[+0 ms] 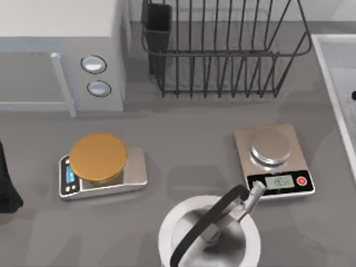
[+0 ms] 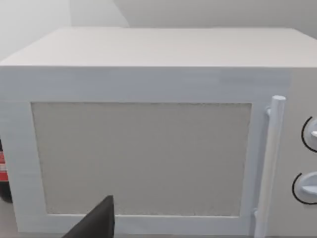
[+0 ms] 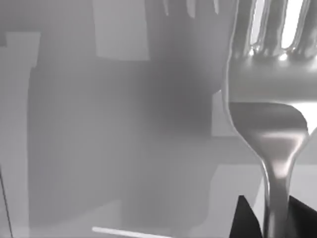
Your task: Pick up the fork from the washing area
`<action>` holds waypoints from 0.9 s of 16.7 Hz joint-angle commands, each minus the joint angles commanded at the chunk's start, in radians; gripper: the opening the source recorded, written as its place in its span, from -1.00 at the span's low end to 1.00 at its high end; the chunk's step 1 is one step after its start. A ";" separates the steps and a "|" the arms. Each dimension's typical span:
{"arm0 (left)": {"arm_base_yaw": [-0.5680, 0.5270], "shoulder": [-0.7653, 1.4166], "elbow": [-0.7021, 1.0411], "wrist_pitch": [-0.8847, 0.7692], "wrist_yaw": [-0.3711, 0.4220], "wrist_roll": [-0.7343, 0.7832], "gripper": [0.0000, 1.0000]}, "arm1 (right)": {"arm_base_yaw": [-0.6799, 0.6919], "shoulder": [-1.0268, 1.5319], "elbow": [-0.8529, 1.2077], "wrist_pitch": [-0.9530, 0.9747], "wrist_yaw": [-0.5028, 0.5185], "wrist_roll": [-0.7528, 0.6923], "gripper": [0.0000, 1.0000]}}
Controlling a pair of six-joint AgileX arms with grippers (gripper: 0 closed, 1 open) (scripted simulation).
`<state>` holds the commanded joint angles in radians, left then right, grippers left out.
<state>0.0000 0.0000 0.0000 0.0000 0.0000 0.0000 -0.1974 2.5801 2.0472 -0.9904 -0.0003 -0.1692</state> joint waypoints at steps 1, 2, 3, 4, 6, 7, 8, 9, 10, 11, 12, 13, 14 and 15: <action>0.000 0.000 0.000 0.000 0.000 0.000 1.00 | 0.000 -0.012 0.035 -0.051 0.000 0.000 -1.00; 0.000 0.000 0.000 0.000 0.000 0.000 1.00 | 0.000 -0.027 0.072 -0.107 0.000 -0.001 -1.00; 0.000 0.000 0.000 0.000 0.000 0.000 1.00 | -0.001 -0.041 0.109 -0.165 -0.001 -0.001 -1.00; 0.000 0.000 0.000 0.000 0.000 0.000 1.00 | -0.001 -0.056 0.146 -0.221 -0.001 -0.001 -1.00; 0.000 0.000 0.000 0.000 0.000 0.000 1.00 | -0.001 -0.085 0.210 -0.312 -0.001 -0.002 -1.00; 0.000 0.000 0.000 0.000 0.000 0.000 1.00 | -0.001 -0.097 0.233 -0.342 -0.001 -0.002 -1.00; 0.000 0.000 0.000 0.000 0.000 0.000 1.00 | -0.001 -0.106 0.249 -0.361 -0.001 -0.002 -1.00; 0.000 0.000 0.000 0.000 0.000 0.000 1.00 | -0.001 -0.111 0.256 -0.370 -0.001 -0.002 -1.00; 0.000 0.000 0.000 0.000 0.000 0.000 1.00 | -0.001 -0.111 0.257 -0.370 -0.001 -0.002 -1.00; 0.000 0.000 0.000 0.000 0.000 0.000 1.00 | -0.001 -0.111 0.257 -0.370 -0.001 -0.002 -1.00; 0.000 0.000 0.000 0.000 0.000 0.000 1.00 | -0.001 -0.111 0.257 -0.370 -0.001 -0.002 -1.00; 0.000 0.000 0.000 0.000 0.000 0.000 1.00 | 0.001 -0.109 0.255 -0.368 -0.002 0.000 -1.00; 0.000 0.000 0.000 0.000 0.000 0.000 1.00 | 0.003 -0.112 0.253 -0.368 -0.002 0.002 -1.00; 0.000 0.000 0.000 0.000 0.000 0.000 1.00 | 0.015 -0.124 0.240 -0.368 -0.002 0.014 -1.00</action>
<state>0.0000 0.0000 0.0000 0.0000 0.0000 0.0000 -0.1824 2.4557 2.2872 -1.3586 -0.0021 -0.1555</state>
